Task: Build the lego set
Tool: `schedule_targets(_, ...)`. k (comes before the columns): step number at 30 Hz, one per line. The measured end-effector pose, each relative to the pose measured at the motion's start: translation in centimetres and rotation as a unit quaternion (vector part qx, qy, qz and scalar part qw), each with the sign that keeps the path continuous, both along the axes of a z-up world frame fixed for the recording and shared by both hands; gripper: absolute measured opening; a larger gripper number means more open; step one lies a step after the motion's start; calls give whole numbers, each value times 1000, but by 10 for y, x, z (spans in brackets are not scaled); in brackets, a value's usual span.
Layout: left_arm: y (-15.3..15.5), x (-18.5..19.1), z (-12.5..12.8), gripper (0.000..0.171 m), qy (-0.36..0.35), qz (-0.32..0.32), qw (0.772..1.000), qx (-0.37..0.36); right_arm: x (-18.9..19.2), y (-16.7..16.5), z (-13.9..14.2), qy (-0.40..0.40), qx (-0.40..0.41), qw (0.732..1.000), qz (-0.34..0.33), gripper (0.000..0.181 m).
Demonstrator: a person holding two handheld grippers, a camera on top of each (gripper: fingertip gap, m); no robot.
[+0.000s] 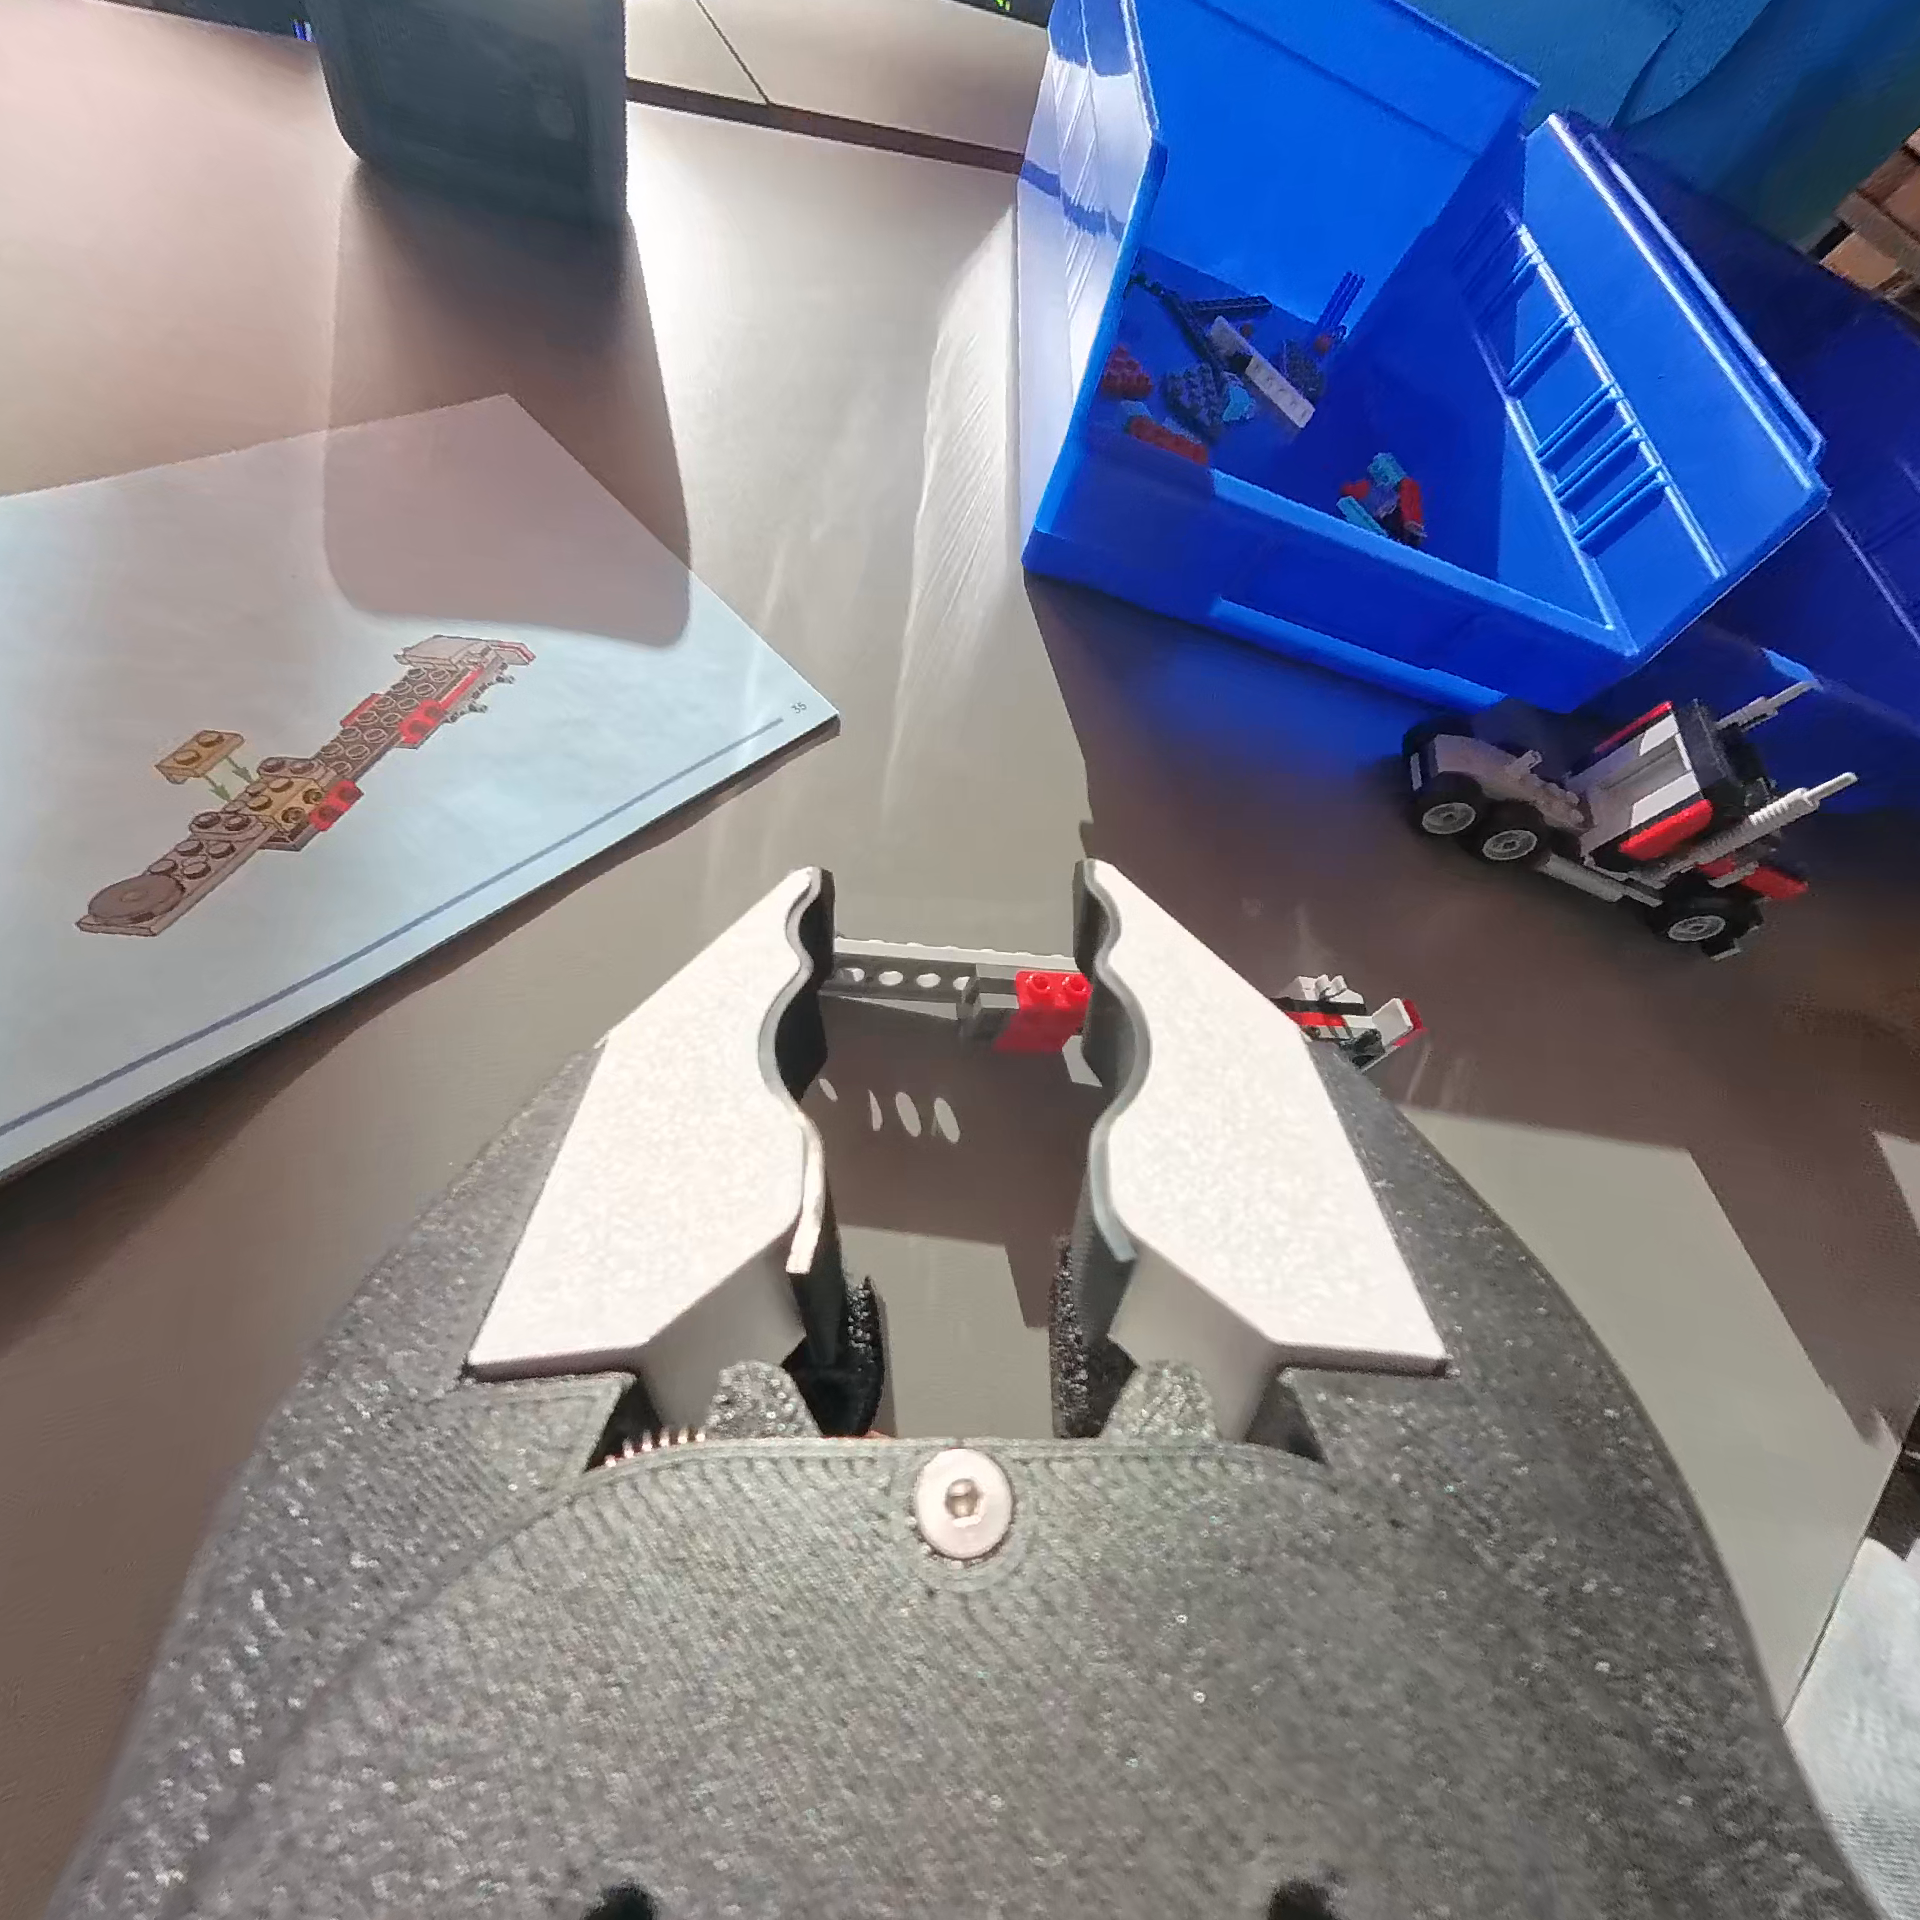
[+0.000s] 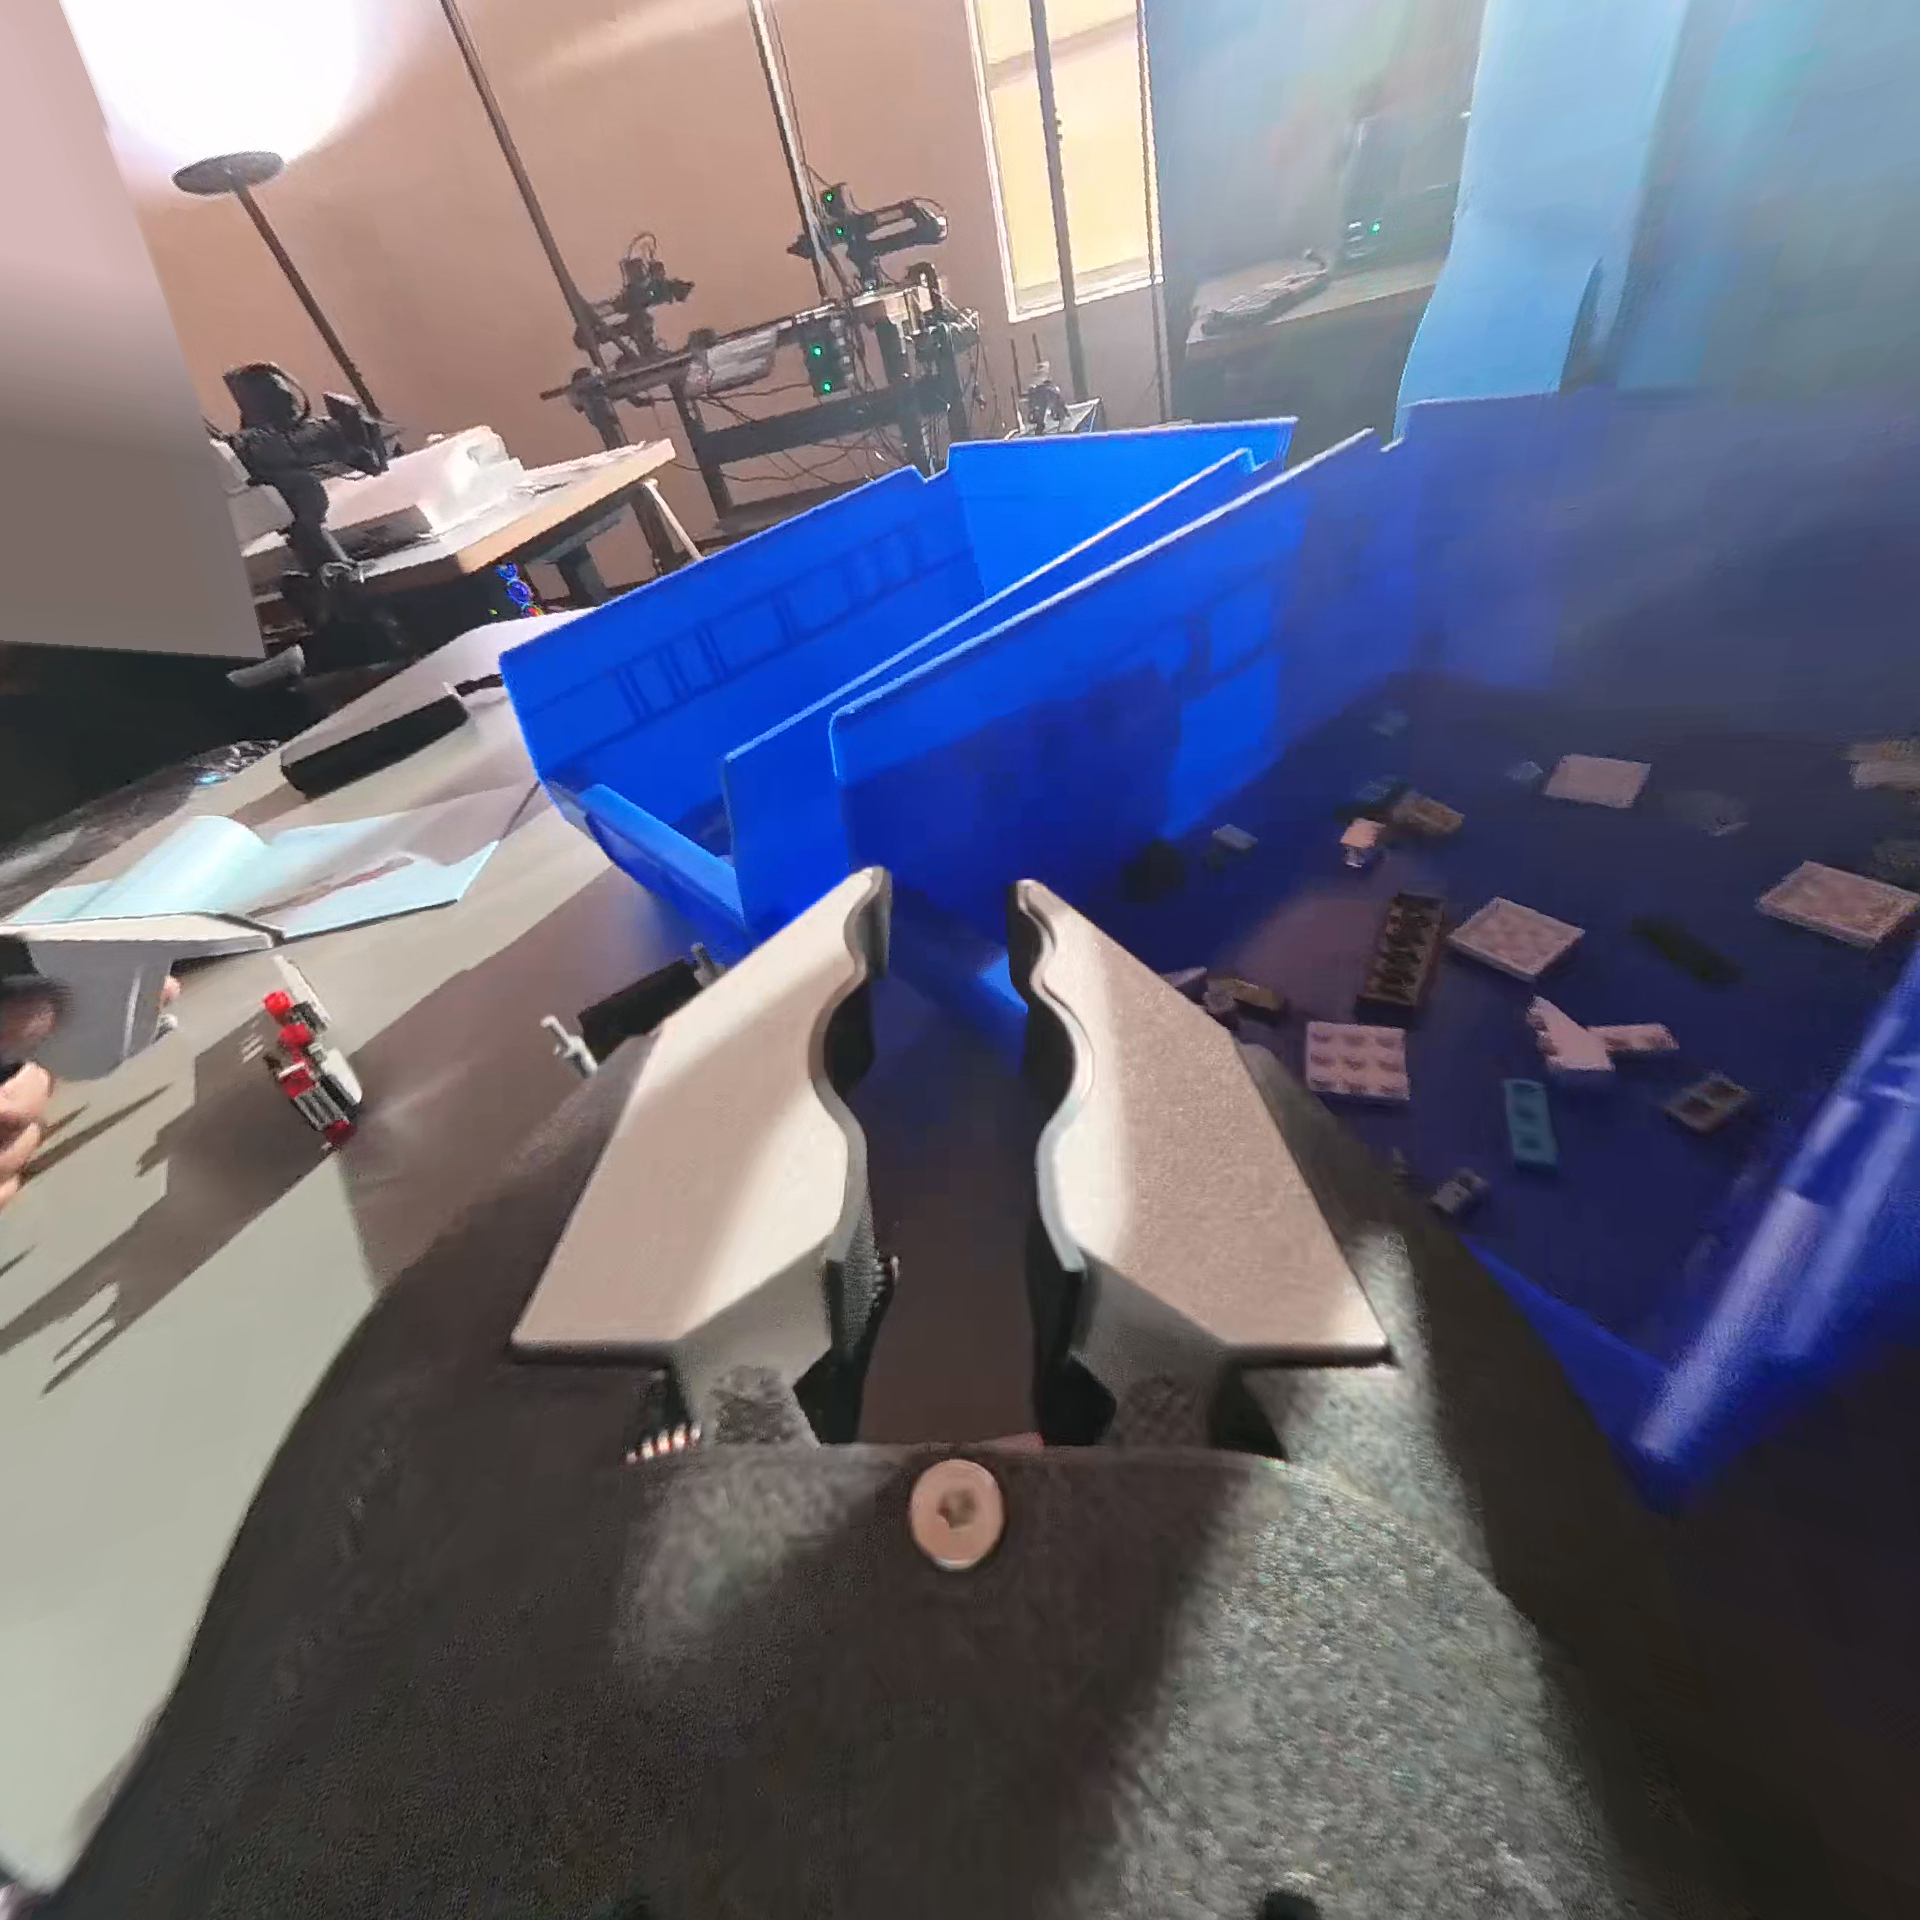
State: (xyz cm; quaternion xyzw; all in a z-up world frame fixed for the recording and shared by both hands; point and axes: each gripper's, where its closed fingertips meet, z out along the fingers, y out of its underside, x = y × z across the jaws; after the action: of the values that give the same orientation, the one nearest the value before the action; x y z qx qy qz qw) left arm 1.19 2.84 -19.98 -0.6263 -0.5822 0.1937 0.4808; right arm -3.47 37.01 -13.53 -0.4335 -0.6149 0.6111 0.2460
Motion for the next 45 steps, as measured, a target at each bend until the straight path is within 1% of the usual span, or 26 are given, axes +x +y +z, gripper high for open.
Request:
schedule_targets(4,0,0,1,47,2,-2,1000,8,-6,-14,-13,-8,17,1000,2,23)
schedule_targets(6,-1,0,1,47,0,-1,1000,12,-6,-12,-7,15,18,1000,-7,22)
schedule_targets(8,0,0,-2,47,-8,-3,1000,9,-7,-10,-7,15,16,1000,-12,22)
schedule_targets(15,6,-4,-13,48,-30,-13,998,-47,-17,-1,-17,-36,-13,999,-25,23)
schedule_targets(20,8,-5,-18,48,-41,-17,996,-77,-18,4,-16,-40,-40,998,-28,23)
schedule_targets(26,5,-6,-17,48,-41,-6,998,-56,-15,7,-14,-40,-56,997,-23,22)
schedule_targets(33,7,-6,-19,48,-45,-12,997,-67,-12,6,-16,-48,-63,997,-15,20)
schedule_targets(45,6,-7,-18,47,-46,-12,997,-55,-13,6,-17,-52,-62,997,-15,20)
